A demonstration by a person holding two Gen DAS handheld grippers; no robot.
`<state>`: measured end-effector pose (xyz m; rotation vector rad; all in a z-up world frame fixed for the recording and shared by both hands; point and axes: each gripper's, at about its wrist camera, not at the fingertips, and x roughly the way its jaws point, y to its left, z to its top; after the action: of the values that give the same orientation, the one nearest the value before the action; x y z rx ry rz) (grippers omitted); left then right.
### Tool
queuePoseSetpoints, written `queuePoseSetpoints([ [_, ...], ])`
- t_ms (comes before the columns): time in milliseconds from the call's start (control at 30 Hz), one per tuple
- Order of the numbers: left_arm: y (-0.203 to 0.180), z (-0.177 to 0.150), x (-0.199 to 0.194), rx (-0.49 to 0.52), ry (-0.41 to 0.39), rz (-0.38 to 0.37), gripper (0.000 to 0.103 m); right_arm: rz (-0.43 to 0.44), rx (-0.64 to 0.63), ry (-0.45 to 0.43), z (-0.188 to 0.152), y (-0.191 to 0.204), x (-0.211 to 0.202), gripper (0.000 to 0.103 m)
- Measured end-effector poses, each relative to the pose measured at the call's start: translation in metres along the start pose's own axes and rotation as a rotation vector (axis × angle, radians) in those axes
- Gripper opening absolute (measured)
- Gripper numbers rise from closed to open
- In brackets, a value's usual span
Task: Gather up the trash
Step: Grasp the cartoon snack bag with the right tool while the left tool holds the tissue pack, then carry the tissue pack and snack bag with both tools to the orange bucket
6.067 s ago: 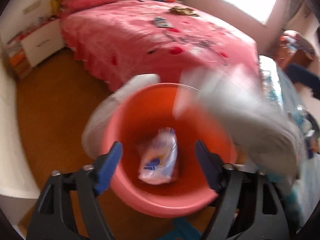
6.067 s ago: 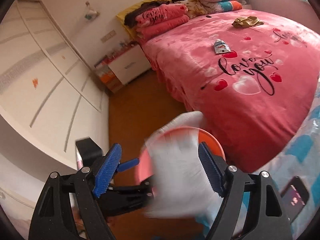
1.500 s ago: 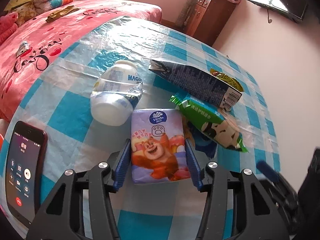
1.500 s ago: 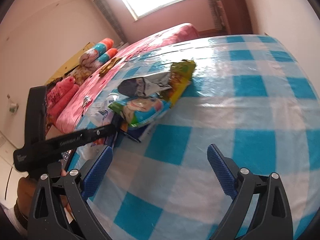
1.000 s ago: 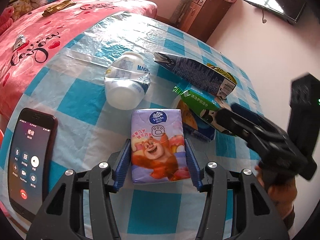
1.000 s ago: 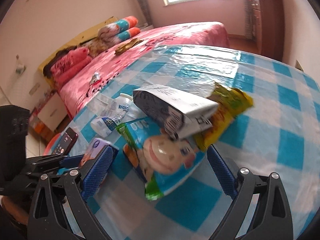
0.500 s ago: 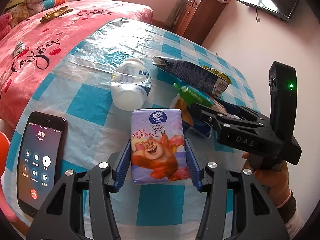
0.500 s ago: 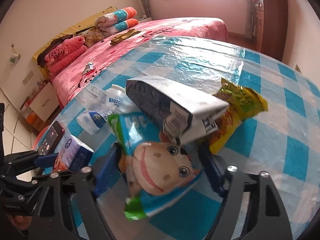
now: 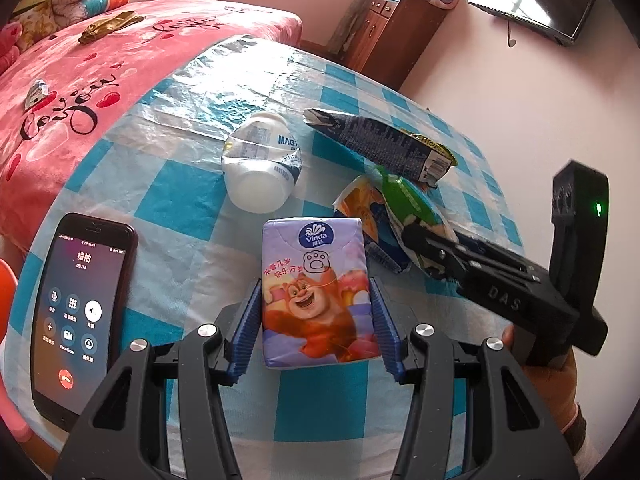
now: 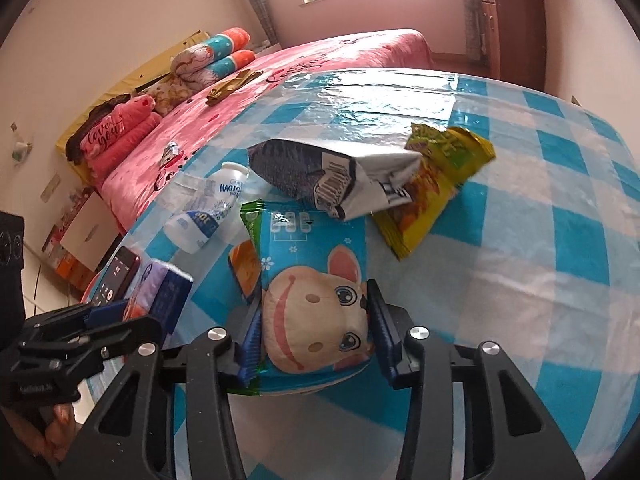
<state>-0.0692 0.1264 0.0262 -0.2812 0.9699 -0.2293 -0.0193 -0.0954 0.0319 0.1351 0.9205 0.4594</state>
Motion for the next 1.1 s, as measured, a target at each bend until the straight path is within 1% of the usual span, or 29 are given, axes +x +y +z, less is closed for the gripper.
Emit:
queuePoseSetpoints([
  [200, -0.003, -0.004, -0.004, 0.011, -0.002, -0.032, 0.053, -0.010, 0.032, -0.015, -0.020, 0.000, -0.016, 0.042],
  [600, -0.012, -0.014, -0.015, 0.041, -0.005, -0.071, 0.053, -0.040, 0.084, -0.044, -0.048, 0.001, -0.044, 0.041],
  [767, -0.016, -0.016, -0.025, 0.057, -0.020, -0.088, 0.053, -0.055, 0.100, -0.053, -0.051, 0.002, -0.053, 0.041],
  [1100, -0.016, -0.017, -0.045, 0.082, -0.059, -0.086, 0.053, -0.079, 0.119, -0.067, -0.052, 0.005, -0.065, 0.041],
])
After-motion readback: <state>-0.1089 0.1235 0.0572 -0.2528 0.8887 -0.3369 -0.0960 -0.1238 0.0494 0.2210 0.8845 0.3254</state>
